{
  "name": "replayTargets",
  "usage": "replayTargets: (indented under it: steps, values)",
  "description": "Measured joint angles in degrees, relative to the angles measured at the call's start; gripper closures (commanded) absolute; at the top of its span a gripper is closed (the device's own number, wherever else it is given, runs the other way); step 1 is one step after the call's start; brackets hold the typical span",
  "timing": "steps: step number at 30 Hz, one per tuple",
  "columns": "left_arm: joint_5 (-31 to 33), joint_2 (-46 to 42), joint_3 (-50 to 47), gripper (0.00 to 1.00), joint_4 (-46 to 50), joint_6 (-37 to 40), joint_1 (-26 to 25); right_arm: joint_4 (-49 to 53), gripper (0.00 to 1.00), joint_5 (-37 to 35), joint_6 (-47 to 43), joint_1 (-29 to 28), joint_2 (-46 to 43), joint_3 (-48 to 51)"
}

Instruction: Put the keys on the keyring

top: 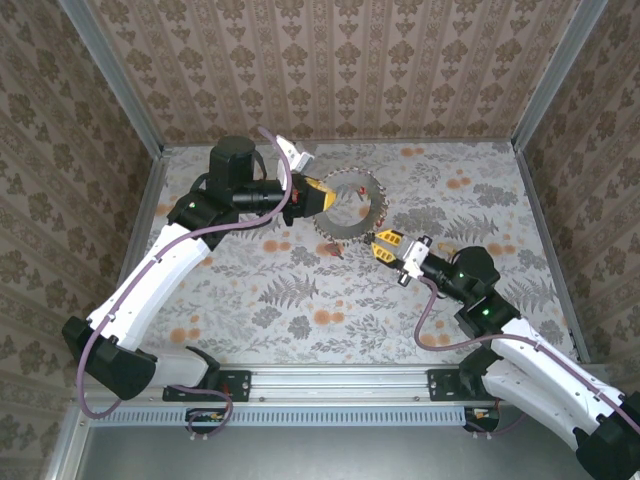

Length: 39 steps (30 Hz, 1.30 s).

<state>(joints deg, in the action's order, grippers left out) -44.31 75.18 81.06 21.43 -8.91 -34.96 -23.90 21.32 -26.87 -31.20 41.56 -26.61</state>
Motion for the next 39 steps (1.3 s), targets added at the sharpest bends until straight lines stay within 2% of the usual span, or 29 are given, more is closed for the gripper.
replayTargets:
  steps: [7,14,27,39]
  values:
    - [0.5,0.0,0.0,1.00,0.0,0.0,-0.3,0.3,0.80,2.1,0.0,-0.2,0.0,0.0]
    - [0.7,0.0,0.5,1.00,0.0,0.0,-0.5,0.0,0.75,3.0,0.0,-0.6,1.4,-0.6]
    - [0.7,0.2,1.3,1.00,0.1,0.0,-1.0,-4.5,0.74,-0.4,-0.1,-1.1,3.2,-0.6]
    - [0.6,1.0,1.9,1.00,0.1,0.0,-1.0,-5.7,0.83,-2.8,-0.7,-1.1,3.6,0.5]
